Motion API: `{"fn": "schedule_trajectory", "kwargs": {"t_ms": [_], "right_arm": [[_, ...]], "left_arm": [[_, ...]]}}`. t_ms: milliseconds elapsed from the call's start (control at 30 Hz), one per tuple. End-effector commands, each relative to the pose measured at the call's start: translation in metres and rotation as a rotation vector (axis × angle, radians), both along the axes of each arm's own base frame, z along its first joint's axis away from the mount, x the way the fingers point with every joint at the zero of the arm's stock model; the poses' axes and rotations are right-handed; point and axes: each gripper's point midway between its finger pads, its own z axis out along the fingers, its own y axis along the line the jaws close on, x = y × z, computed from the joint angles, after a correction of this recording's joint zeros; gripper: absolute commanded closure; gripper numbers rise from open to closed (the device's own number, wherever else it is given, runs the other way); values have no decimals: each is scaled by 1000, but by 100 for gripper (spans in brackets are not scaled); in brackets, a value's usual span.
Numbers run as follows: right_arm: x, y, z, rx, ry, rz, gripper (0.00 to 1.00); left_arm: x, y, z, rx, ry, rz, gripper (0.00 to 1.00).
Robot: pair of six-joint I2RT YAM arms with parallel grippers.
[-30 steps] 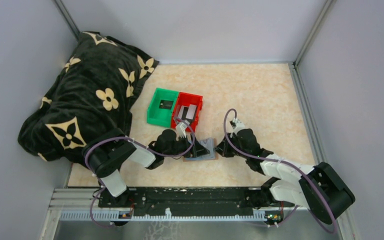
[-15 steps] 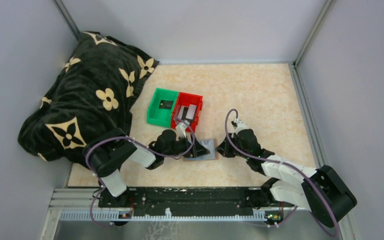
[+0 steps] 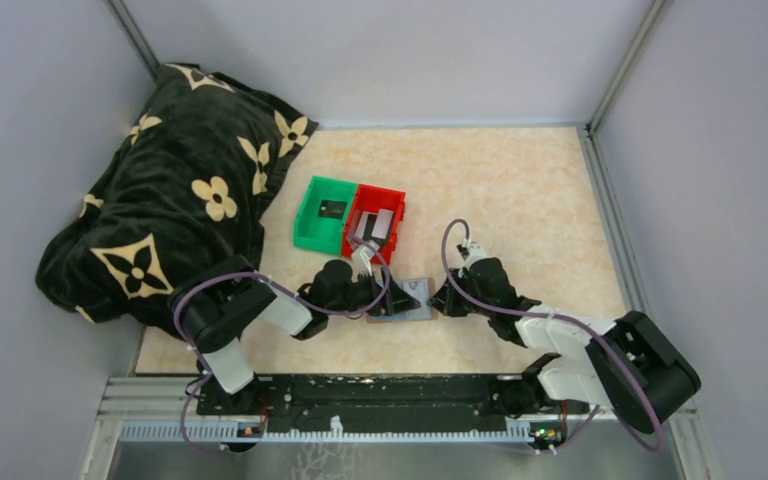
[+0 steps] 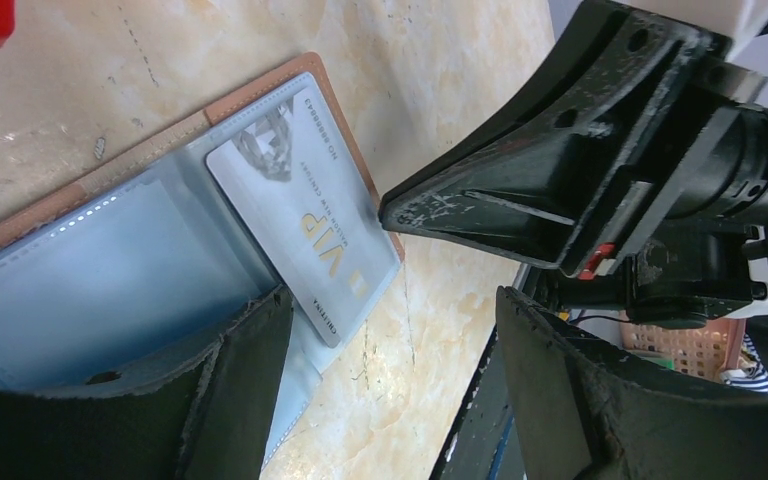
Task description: Take the credit cards out of the card holder
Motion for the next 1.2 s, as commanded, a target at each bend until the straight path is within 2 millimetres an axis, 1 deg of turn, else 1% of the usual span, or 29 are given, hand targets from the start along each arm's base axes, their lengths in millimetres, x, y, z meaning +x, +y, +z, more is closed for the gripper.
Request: {"fn": "schedule_trajectory", "kwargs": {"t_ms": [0,167,300,467,567,633,700,1033,1167], "right_arm": [[12,9,6,41,-43,2,100],[8,5,-6,24,-24,-6,100],[5,3,-13,17,-9,-9,100],[-1,7,-18,51,14,5,100],[-5,9,-21,72,33,11,100],[-9,8,-24,77,45,11,100],[-12,7,-26,83,53,9,100],[-18,5,-30,86,75,8,100],[-19,5,-30,88,74,8,100]], "left_arm": [[-11,7,-16,39,38,-15,19],[-11,9,-16,42,34,-12,19],[-11,9,-12,26,30,-4,19],[-7,9,-9,12,20,17,21],[-5,9,-8,-2,21,32,24],[-4,10,-2,-35,14,48,29],[-1,10,6,-72,2,67,31],[10,-2,37,-165,-59,77,34],[12,-6,32,-145,-53,67,34]]}}
